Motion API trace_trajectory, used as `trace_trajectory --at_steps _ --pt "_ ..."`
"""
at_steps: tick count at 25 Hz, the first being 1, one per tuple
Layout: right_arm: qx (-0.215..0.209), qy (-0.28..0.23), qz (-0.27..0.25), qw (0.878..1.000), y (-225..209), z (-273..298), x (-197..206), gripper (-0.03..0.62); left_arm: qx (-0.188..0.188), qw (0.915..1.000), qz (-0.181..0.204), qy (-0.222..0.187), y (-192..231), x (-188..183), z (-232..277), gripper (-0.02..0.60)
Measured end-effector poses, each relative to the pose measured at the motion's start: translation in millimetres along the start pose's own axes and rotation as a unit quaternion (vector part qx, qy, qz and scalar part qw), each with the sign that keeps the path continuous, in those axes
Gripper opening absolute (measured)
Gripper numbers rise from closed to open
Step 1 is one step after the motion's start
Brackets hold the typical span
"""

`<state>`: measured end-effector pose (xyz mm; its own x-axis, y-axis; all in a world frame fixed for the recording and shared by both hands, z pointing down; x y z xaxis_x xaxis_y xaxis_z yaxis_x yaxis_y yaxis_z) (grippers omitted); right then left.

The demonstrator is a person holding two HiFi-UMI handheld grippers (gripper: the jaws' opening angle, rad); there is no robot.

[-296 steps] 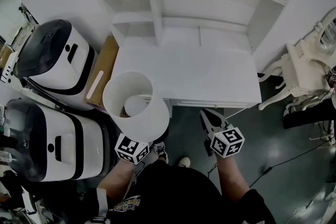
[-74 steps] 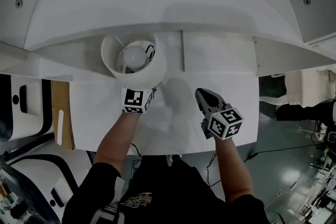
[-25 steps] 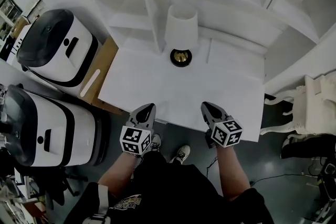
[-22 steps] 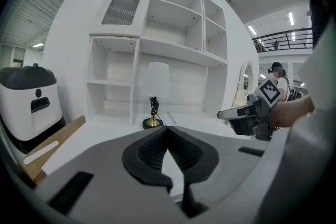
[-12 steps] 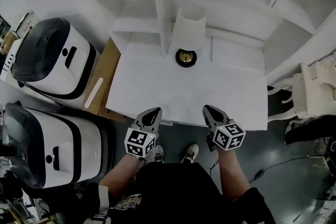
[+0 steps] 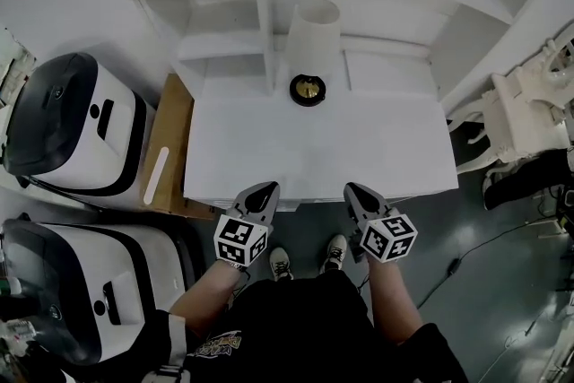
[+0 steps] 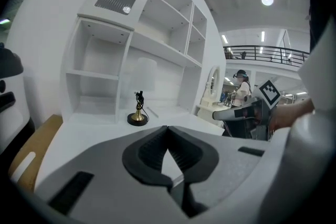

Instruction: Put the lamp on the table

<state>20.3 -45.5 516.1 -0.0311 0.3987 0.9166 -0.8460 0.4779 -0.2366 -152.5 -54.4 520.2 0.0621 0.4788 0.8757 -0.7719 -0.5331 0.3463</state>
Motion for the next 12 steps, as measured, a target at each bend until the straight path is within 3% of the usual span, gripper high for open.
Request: trace_trajectory --at_steps 12 --pt "0.019 -0.003 -0.013 1.000 29.0 -12.4 8.7 0.026 0.027 0.9994 -0.016 0.016 0.3 11.9 -17.0 0.006"
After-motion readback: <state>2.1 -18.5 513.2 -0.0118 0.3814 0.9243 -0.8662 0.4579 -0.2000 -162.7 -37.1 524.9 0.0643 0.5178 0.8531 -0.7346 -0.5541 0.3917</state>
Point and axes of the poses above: the fingertips, and each gripper's own axes: z forward along the fingers, y to its left, x out of its underside, the point moved 1 cm from there along -z, backward along the fingers, and after that the axes turned 10 degrees about -z, right-handed, at the moved point
